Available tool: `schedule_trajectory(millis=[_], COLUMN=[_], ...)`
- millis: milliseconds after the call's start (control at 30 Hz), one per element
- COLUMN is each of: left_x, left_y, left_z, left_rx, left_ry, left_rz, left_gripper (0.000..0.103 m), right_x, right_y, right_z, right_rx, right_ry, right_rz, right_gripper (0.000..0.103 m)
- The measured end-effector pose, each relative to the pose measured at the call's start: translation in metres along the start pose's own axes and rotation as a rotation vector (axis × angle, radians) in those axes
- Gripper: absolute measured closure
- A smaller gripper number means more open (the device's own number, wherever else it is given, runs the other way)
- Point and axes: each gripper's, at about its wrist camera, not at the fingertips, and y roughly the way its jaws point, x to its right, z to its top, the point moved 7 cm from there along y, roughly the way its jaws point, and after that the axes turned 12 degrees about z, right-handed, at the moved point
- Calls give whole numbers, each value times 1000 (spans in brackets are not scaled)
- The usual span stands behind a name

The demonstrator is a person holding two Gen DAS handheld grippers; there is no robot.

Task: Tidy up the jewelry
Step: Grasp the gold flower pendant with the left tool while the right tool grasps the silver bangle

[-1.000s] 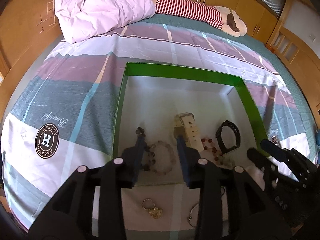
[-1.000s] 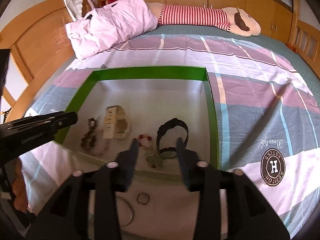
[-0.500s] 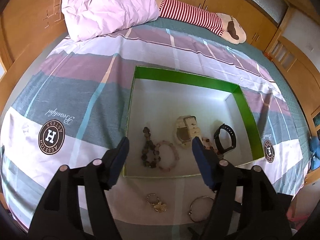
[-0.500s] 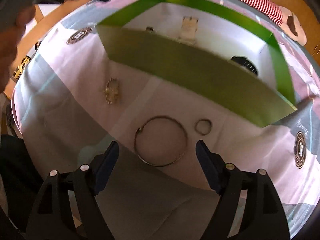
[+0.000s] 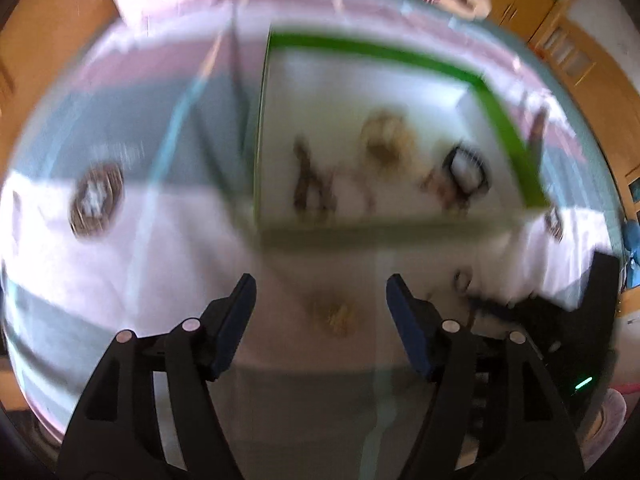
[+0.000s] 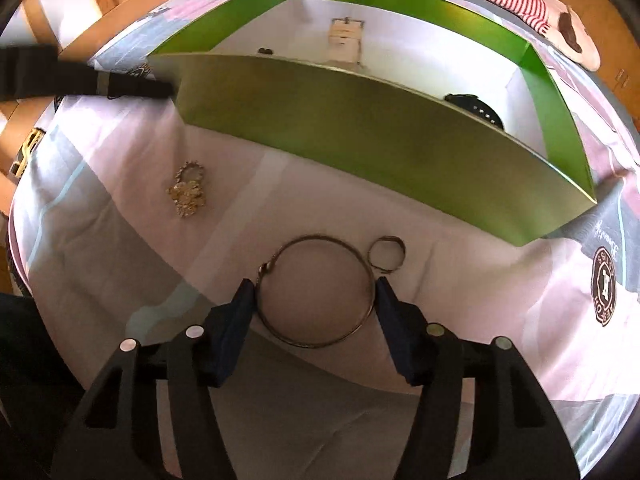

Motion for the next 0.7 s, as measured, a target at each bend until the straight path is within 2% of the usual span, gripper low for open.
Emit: schedule_trajectory(millis=[67,100,133,167,233,367,400,433,467,700], left_x=[0,1,2,4,8,17,18,21,22,31], left_y=[19,27,36,39,39,40,41,41,42,35], left_z=[-11,-15,-20,-22,-21,-19,-20,-20,-21,-19], left_rx=[-94,-130,-165,-177,-169,-163,-161,-160,-159,-99], left_ry=[-16,-19,-18,-19,-7,10,15,19,27,62], left_rz=[-21,-23,-18,-26,-20,-28,-22,-18,-15,35], left_gripper=[38,45,51,52,58,59,64,76,82,82], right_x=[2,2,3,3,1,2,2,5,5,19], right_y=[1,0,-1,-1,0,3,2,1,0,-8], right_z=[1,1,1,1,1,0,0,-2,-3,-2], right_rx=[-3,-4,-4,-5,-5,-4,-4,-3,-1,19], right_ry=[14,17,15,9,-1,-4,-4,-3,-2,22], right_rz=[8,10,9,4,-4,-4,-3,-2,-2,-48], right_gripper=[42,42,42,42,42,42,42,42,42,42])
